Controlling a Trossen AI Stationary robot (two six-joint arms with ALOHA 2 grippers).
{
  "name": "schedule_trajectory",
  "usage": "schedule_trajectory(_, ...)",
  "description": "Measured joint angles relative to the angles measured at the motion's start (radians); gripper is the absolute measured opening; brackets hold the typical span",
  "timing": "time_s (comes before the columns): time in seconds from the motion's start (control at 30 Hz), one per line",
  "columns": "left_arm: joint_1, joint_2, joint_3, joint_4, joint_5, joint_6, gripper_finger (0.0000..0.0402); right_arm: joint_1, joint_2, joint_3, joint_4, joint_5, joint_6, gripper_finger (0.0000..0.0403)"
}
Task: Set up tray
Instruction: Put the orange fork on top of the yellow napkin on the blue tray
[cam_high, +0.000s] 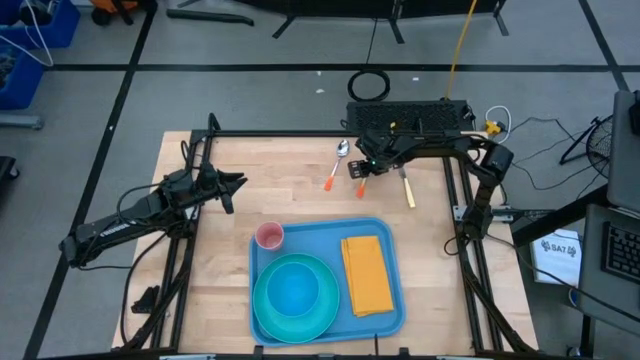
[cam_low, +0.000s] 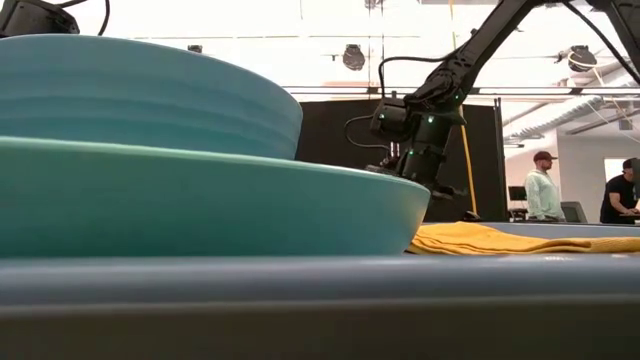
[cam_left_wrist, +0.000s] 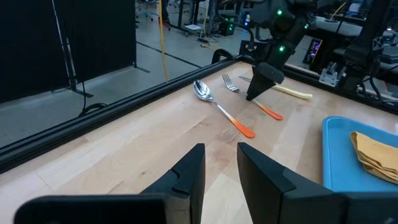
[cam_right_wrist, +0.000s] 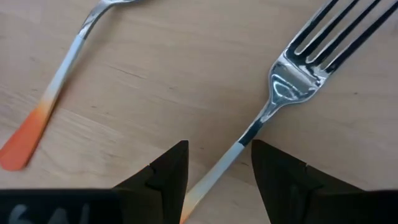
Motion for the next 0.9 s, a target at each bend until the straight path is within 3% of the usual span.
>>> schedule_trajectory(0.2,0.000,0.000,0.000,0.000,0.000,0.000,0.0097,0.000,0.011,0.001,0.008,0.004,-0.003,0.0150)
schedule_trajectory(0.47,0.001,0.000,0.000,0.000,0.000,0.000,0.0097,-0.001,0.015,0.000,0.020,0.015,-0.097,0.0013)
schedule_trajectory(0.7,0.001,0.000,0.000,0.000,0.000,0.000,0.0097,0.009,0.015,0.000,0.041,0.048,-0.154,0.0005)
schedule_trajectory(0.9,0.001,0.000,0.000,0.000,0.000,0.000,0.0097,0.018,-0.056,-0.003,0.050,-0.003,-0.193,0.0003)
